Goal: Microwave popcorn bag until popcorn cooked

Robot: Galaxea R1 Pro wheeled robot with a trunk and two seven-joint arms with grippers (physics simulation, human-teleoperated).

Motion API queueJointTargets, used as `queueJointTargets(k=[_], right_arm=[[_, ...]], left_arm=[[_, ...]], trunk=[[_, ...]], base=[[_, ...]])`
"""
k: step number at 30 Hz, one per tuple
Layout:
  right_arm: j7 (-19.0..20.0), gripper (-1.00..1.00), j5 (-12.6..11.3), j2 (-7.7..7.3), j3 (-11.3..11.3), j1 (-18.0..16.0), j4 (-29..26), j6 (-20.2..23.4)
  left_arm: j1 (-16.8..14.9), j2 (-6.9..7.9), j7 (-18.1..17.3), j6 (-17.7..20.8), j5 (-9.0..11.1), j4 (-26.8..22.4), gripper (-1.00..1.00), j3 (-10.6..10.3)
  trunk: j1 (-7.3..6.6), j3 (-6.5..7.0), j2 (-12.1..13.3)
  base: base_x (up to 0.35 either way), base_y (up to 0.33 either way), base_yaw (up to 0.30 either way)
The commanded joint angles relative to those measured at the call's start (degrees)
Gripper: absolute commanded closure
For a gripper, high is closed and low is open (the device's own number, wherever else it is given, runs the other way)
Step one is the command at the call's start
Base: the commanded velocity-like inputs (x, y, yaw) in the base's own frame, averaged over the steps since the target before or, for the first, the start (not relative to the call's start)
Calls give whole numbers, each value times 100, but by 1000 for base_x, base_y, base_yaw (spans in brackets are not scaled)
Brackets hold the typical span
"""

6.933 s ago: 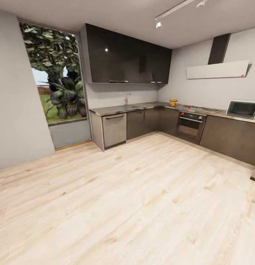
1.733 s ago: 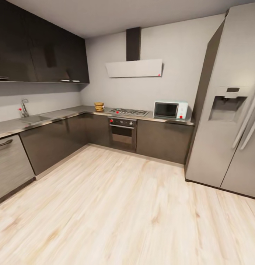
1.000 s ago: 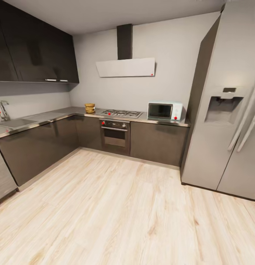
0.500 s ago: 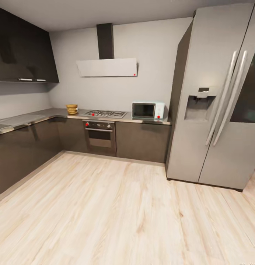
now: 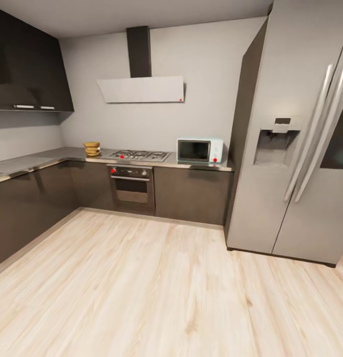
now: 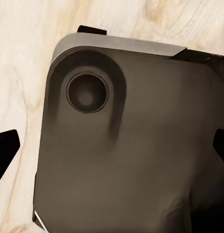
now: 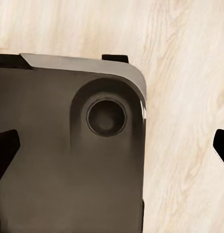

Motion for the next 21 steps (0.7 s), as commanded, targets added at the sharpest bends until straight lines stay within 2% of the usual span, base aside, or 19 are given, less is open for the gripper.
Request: queueJointTargets(k=[1,21], right_arm=[[-14,-100,13,-2,-15,-1,-2,-6],[-7,-100,15,-7,4,-1,0,-42]], left_arm=[[1,-3,4,2,38,-7,-100,4],[-2,-3,4,1,38,-7,-100,4]], trunk=[[3,-5,-2],[3,-5,-2]], base=[[324,0,0],[324,0,0]])
